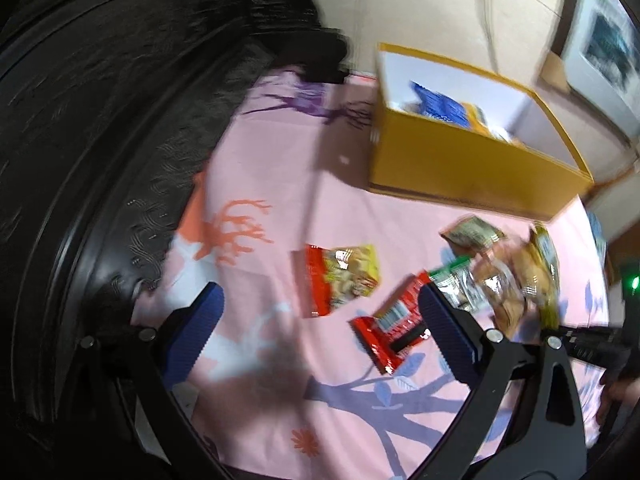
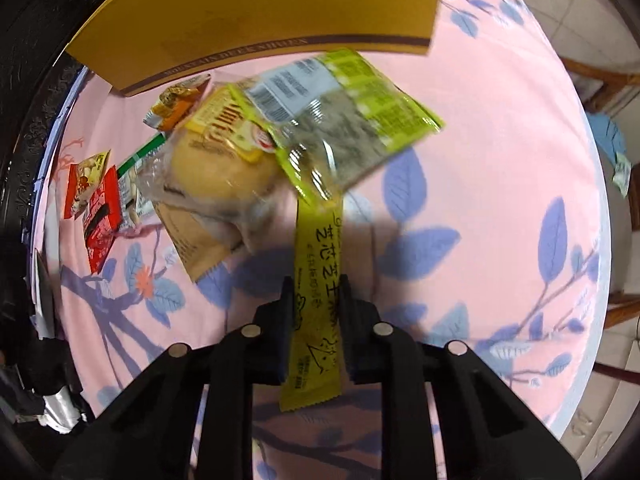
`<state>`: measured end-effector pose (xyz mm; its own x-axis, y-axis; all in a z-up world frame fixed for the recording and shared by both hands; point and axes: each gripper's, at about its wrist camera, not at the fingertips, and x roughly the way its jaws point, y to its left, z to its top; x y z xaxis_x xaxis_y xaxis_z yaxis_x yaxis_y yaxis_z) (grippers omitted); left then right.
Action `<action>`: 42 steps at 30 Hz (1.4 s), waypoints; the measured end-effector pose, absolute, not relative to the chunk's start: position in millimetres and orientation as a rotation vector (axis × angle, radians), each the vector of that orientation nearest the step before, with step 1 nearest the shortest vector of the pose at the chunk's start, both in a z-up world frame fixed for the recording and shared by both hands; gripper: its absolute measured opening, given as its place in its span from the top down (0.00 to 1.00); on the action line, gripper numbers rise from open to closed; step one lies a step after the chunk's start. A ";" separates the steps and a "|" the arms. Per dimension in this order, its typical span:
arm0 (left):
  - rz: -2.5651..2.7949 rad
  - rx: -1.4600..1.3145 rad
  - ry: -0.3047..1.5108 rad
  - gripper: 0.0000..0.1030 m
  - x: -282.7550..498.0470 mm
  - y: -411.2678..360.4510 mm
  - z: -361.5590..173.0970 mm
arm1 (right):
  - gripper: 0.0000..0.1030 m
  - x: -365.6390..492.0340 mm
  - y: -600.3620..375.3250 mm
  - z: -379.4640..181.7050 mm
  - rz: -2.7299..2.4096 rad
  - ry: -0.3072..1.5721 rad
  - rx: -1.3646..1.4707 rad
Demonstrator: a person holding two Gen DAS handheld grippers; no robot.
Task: Organize snacks
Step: 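Grasp the yellow cereal stick with the right tool while the left tool grasps the red pack, then carry the yellow stick and red pack into the yellow box and release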
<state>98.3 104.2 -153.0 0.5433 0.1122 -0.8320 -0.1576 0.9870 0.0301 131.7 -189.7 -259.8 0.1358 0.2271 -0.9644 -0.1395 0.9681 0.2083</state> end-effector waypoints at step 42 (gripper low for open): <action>-0.229 0.100 1.222 0.47 143.0 38.9 -257.1 | 0.79 110.4 -233.1 -260.0 0.311 1.400 0.221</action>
<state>143.0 38.9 -257.1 0.3222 -0.1206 -0.9390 0.2274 0.9727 -0.0468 110.4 -233.1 -260.0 0.1400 0.3418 -0.9293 -0.0832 0.9393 0.3329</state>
